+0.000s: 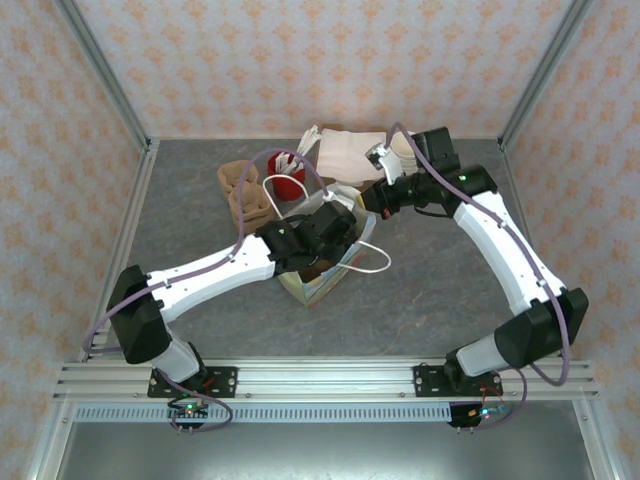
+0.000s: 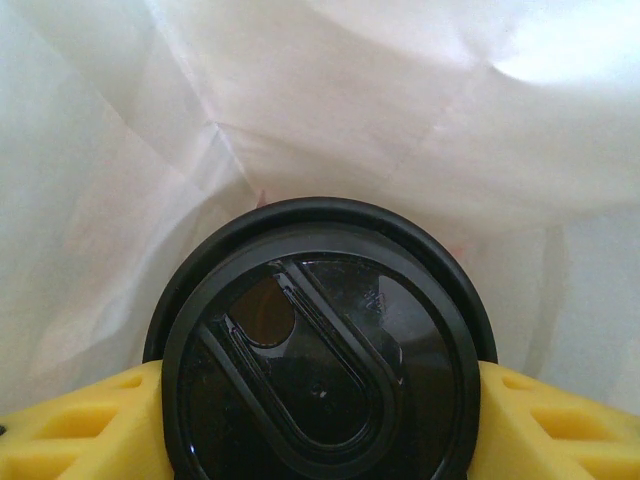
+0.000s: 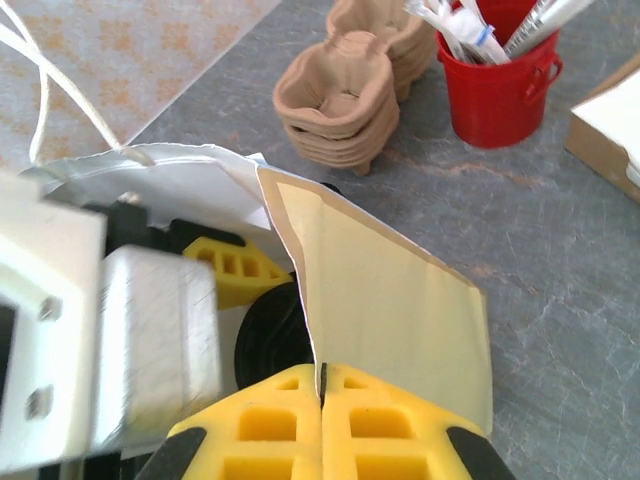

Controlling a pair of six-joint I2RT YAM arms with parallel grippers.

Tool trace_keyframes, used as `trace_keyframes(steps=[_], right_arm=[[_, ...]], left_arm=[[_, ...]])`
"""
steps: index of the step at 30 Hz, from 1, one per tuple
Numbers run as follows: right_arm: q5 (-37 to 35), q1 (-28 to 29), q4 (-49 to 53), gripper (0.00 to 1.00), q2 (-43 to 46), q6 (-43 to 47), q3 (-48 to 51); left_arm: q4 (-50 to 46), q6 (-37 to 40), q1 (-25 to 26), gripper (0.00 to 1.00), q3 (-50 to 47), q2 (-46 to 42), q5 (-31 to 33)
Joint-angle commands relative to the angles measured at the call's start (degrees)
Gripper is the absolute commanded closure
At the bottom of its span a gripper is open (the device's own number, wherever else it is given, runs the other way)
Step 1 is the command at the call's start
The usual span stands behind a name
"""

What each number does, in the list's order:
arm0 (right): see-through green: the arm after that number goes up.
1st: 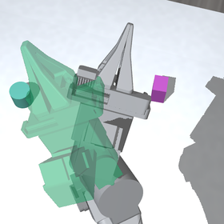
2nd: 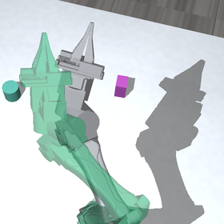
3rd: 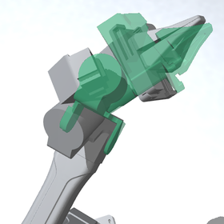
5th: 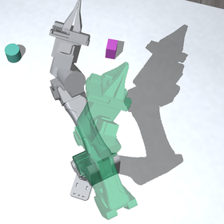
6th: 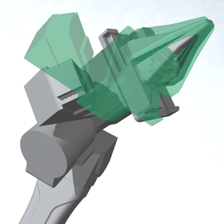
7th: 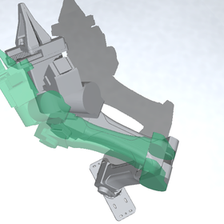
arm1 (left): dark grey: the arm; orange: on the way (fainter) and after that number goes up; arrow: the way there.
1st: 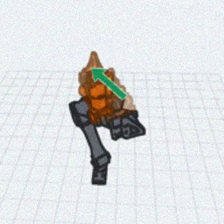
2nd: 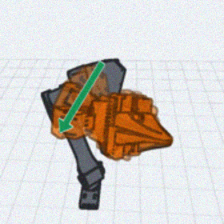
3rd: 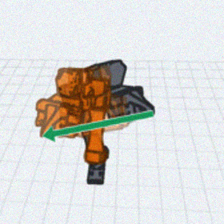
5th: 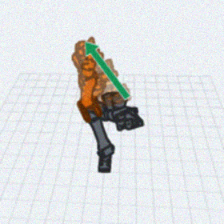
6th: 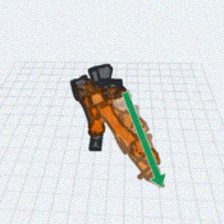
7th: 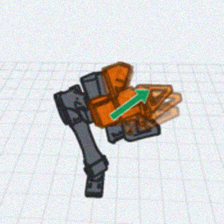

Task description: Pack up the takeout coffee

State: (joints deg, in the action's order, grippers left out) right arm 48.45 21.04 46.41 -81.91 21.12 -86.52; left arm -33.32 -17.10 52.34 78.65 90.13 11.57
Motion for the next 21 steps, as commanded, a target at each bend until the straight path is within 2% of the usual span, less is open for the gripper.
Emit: trace_keyframes(steps=[1, 11, 21], right_arm=[[0.73, 0.58, -3.14, 0.99, 1.89, 2.33, 1.09], [-0.28, 1.2, -2.82, 0.99, 2.11, 3.45, 0.65], [-1.15, 1.38, -3.96, 1.0, 3.2, 3.8, 1.51]], left_arm=[[0.5, -1.14, -0.42, 0.35, 0.54, -1.27, 2.6], [1.24, -0.2, 0.12, 0.36, 1.94, 0.64, 2.98], [-1.06, -1.33, 0.66, 0.37, 2.95, 3.23, 6.68]])
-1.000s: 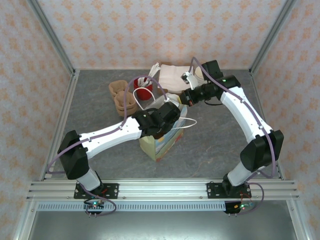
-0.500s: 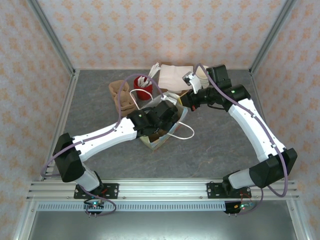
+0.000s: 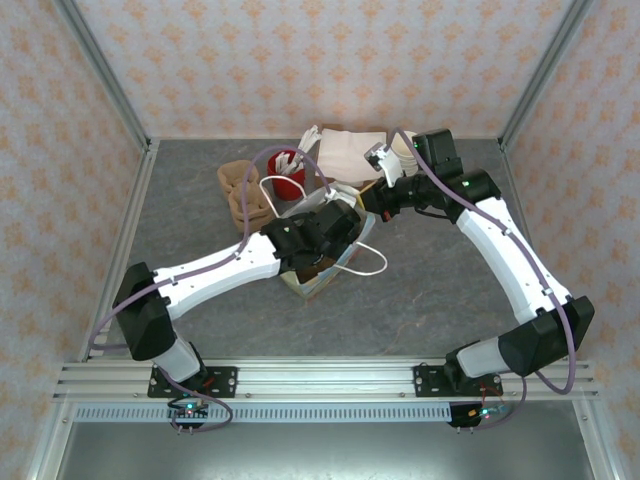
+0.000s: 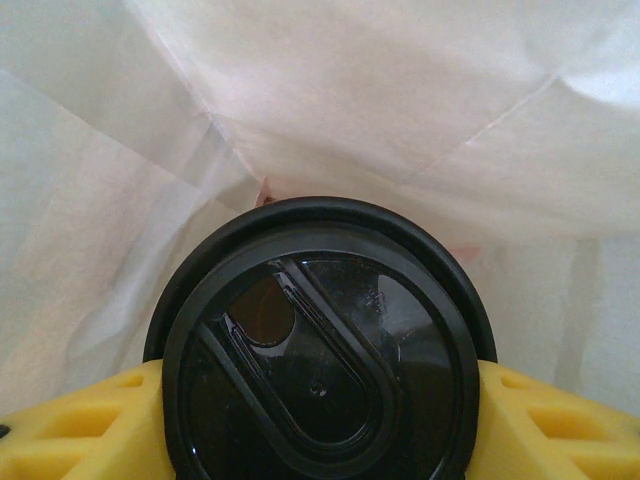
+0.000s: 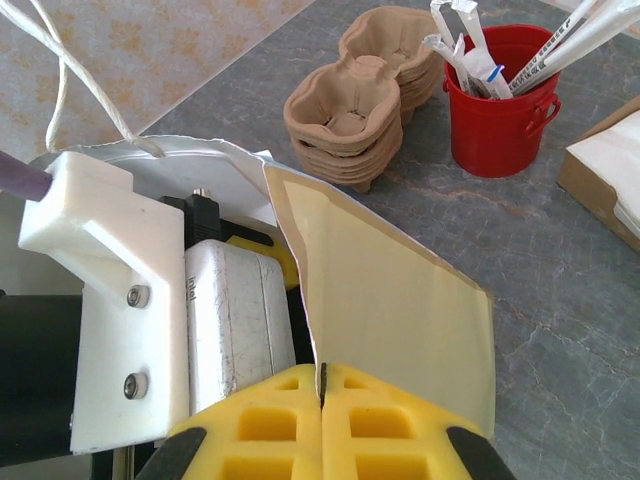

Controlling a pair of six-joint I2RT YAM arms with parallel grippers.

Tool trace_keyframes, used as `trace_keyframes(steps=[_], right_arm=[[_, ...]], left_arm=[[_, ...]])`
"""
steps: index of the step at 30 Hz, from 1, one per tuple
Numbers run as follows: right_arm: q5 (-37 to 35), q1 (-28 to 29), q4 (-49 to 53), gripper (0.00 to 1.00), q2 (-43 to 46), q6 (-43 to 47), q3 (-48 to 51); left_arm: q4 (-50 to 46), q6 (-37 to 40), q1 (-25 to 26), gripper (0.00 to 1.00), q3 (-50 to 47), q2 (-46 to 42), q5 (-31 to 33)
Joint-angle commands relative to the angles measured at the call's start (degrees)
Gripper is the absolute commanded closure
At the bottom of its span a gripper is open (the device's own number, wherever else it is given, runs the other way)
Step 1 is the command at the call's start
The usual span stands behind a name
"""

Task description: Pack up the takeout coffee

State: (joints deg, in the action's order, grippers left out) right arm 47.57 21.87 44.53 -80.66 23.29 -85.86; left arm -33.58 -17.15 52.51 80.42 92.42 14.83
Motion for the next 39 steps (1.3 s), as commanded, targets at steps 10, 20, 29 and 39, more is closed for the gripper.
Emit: trace_keyframes(steps=[10, 20, 29, 39], right_arm=[[-0.37, 0.92, -2.91, 1.0, 2.75, 2.48, 2.08], [-2.33, 1.18, -2.35, 1.0, 2.18, 4.59, 0.96], [-3.89, 1.69, -2.05, 1.0, 2.31, 5.45, 0.87], [-6.86, 2.65, -1.98, 1.0, 3.01, 6.8, 1.47]], left_arm=[[-1.24, -2.53, 0.51, 0.37, 2.15, 3.61, 5.46], [-2.81, -3.39, 0.18, 0.37, 2.28, 5.51, 5.69], [-4.26, -3.61, -0.13, 0.37, 4.72, 5.32, 4.7], [-8.96, -4.02, -0.13, 0.38, 9.65, 6.33, 4.78]])
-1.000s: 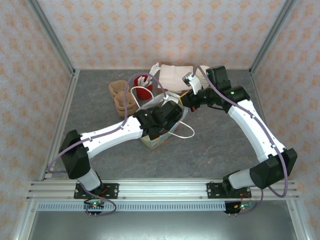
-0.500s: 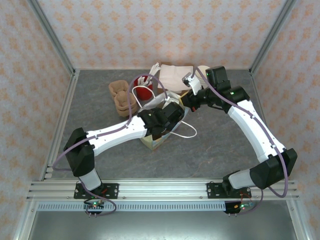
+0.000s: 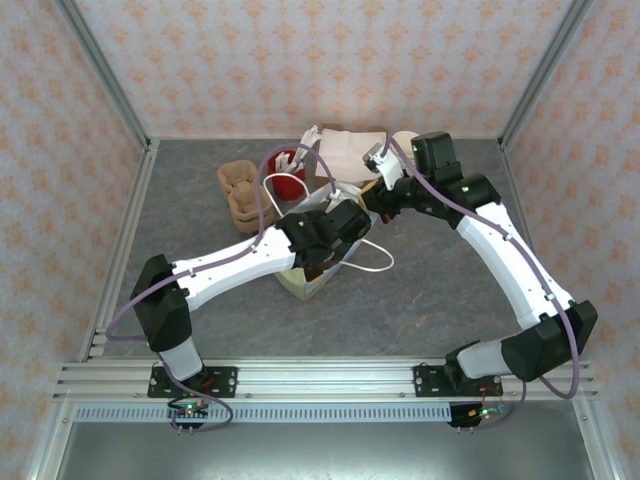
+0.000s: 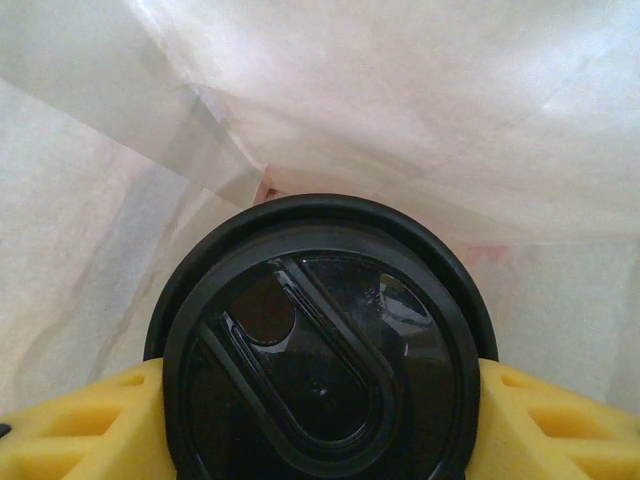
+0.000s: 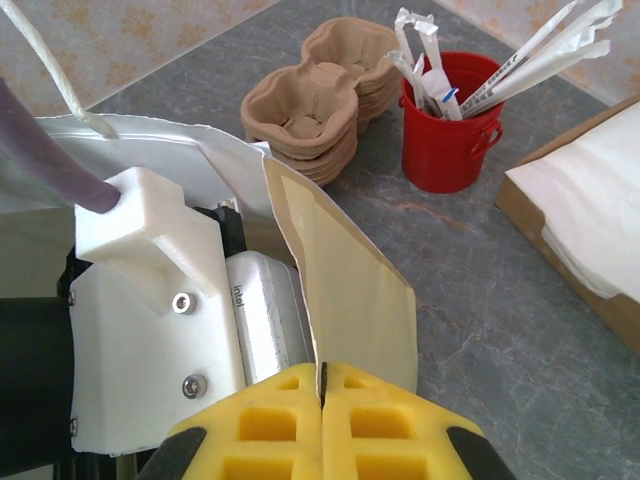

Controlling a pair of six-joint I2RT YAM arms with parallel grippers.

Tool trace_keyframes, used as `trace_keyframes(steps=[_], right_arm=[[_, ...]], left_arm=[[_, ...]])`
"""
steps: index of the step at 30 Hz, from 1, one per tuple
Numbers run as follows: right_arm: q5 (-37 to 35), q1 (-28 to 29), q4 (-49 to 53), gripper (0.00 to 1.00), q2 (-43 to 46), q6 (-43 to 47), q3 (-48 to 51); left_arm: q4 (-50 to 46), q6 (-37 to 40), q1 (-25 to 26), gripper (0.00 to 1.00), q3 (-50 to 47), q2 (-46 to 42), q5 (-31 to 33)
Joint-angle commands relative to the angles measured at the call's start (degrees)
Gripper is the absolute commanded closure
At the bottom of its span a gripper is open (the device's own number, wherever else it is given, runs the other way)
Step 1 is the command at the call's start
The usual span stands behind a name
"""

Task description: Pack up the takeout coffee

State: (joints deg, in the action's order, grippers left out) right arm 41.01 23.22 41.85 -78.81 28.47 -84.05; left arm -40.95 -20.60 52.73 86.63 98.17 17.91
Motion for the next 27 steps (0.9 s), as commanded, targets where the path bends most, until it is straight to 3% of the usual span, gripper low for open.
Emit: trace_keyframes(steps=[1, 9, 27], right_arm=[[-0.5, 1.3, 0.65, 1.0, 1.31, 1.78, -0.37], [-1.64, 1.56, 0.94, 1.0, 1.73, 2.27, -0.41], [-2.39, 1.55, 1.04, 1.0, 2.59, 2.47, -0.31]], left_arm=[[-2.28, -0.78, -0.35, 0.38, 3.7, 0.8, 2.05], [-5.86, -0.63, -0.35, 0.38, 4.73, 2.75, 4.78], [-6.68, -1.6, -0.61, 0.38, 5.03, 7.29, 3.95]])
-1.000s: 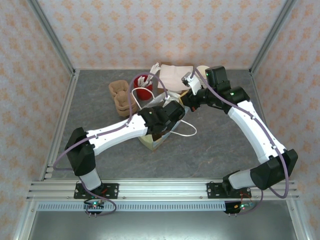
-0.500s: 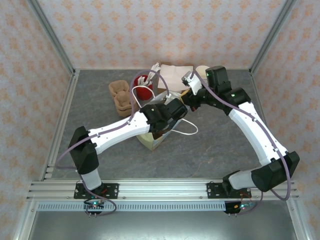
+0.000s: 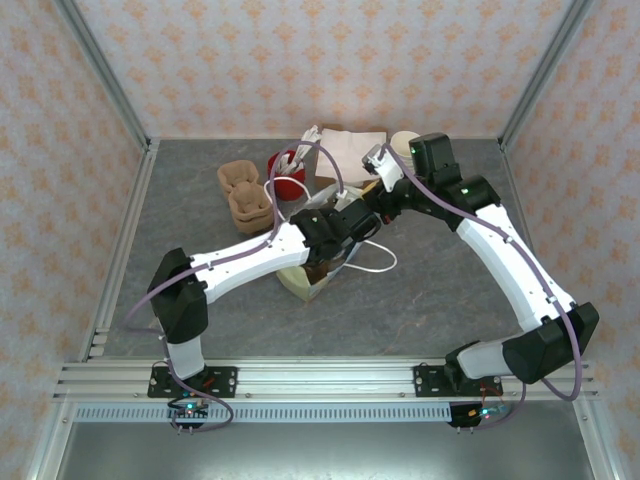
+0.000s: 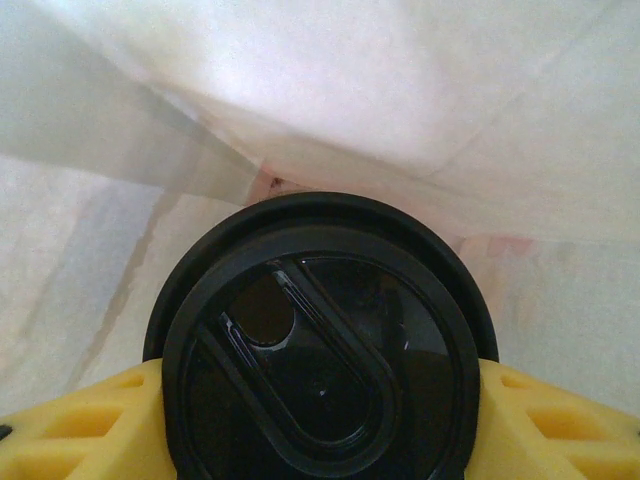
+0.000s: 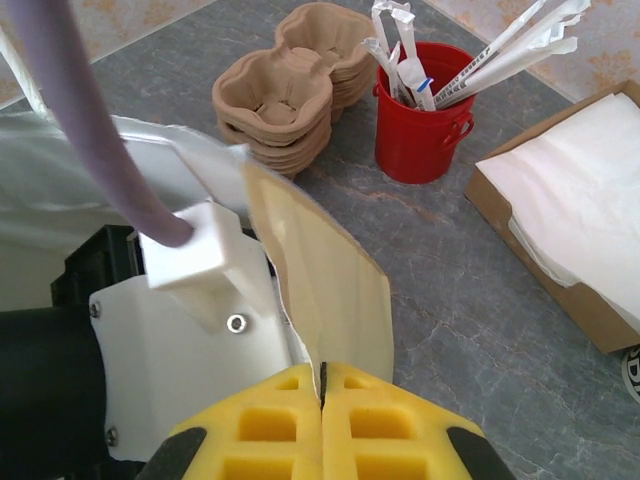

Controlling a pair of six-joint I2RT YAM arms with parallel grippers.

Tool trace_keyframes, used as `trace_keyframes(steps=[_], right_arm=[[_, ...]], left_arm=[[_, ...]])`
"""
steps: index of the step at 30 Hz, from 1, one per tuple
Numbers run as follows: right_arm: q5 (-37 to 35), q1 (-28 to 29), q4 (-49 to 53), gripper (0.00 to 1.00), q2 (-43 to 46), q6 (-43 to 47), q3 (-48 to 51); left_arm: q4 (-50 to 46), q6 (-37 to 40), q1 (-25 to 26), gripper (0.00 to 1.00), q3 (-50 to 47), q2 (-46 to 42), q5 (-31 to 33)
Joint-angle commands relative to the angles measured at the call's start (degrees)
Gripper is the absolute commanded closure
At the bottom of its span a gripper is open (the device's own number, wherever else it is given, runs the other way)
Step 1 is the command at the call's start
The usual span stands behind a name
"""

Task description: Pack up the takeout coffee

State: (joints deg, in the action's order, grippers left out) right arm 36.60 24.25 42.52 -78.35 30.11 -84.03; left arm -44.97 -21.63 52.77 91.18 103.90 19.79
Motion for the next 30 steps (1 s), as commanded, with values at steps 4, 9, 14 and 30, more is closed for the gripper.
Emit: trace_keyframes(steps=[4, 9, 14, 30], right_arm=[[2.07, 0.51, 0.11, 1.0, 2.43, 0.63, 0.35], [1.97, 0.51, -0.23, 1.0, 2.79, 0.17, 0.78], [1.56, 0.52, -0.25, 1.0, 2.87, 0.13, 0.86], [-2.09, 0.49, -0.82, 1.0, 4.28, 1.44, 2.82]], left_arm=[[-1.99, -0.63, -0.74, 0.38, 0.23, 2.19, 1.41], [-1.74, -0.21, -0.92, 0.37, 0.36, 3.04, 0.82], [-3.44, 0.27, -0.87, 0.37, 1.81, 3.68, 1.59], [1.32, 1.61, -0.41, 0.37, -4.17, -5.29, -0.95]])
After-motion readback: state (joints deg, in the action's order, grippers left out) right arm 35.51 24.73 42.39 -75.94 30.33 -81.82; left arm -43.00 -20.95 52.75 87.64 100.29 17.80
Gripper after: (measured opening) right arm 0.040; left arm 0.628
